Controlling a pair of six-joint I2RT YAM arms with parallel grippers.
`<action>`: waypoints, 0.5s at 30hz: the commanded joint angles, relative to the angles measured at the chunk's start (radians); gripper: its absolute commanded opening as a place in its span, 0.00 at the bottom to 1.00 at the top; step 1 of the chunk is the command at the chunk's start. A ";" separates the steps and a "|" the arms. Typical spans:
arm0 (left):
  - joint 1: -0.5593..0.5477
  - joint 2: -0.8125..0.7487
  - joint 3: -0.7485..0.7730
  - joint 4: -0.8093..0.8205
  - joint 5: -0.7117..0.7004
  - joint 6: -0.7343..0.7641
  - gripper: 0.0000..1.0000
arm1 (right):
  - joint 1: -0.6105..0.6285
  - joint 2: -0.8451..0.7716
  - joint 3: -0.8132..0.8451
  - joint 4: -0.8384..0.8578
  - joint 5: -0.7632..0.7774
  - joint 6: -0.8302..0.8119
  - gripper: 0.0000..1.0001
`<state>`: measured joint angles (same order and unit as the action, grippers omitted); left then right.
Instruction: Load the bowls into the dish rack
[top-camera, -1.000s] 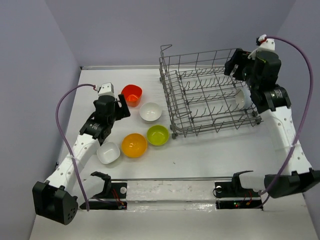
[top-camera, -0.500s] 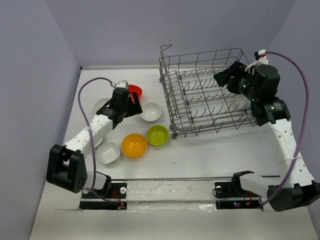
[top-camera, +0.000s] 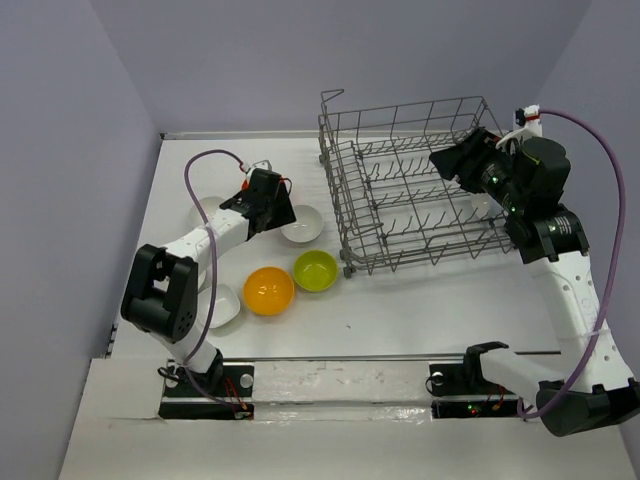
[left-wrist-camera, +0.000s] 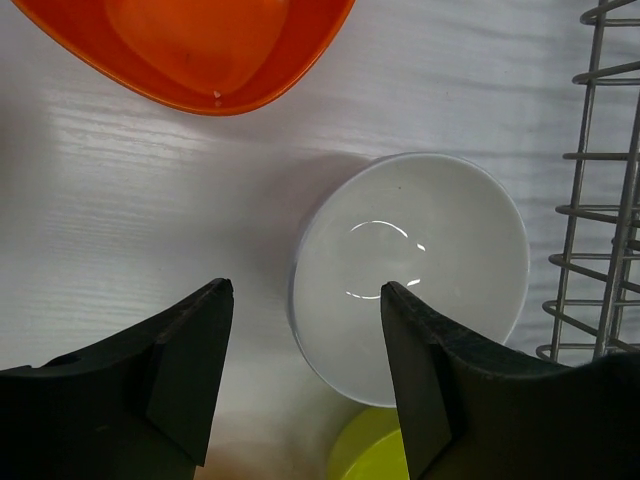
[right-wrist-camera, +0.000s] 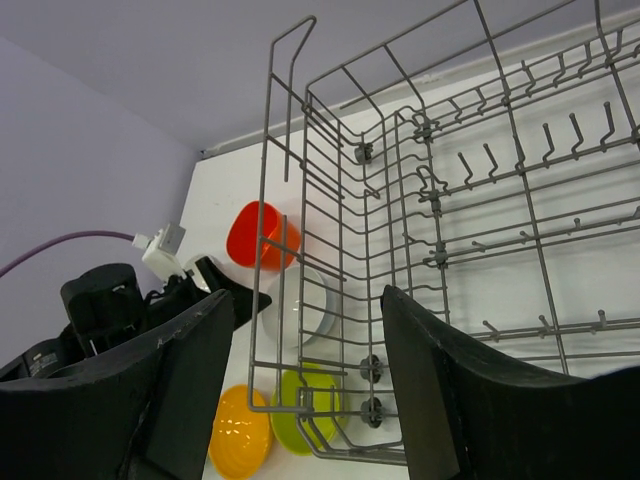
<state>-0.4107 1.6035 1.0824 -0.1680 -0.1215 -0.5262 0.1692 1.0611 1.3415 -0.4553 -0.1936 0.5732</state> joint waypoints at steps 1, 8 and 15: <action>-0.004 0.010 0.036 0.016 -0.041 -0.020 0.69 | 0.001 -0.015 0.010 0.047 -0.032 0.005 0.66; -0.005 0.044 0.019 0.025 -0.046 -0.023 0.61 | 0.001 -0.010 0.002 0.040 -0.035 0.001 0.66; -0.010 0.061 -0.009 0.044 -0.049 -0.031 0.54 | 0.001 -0.006 0.005 0.038 -0.049 -0.001 0.66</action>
<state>-0.4137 1.6581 1.0813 -0.1581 -0.1467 -0.5438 0.1692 1.0607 1.3415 -0.4561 -0.2161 0.5732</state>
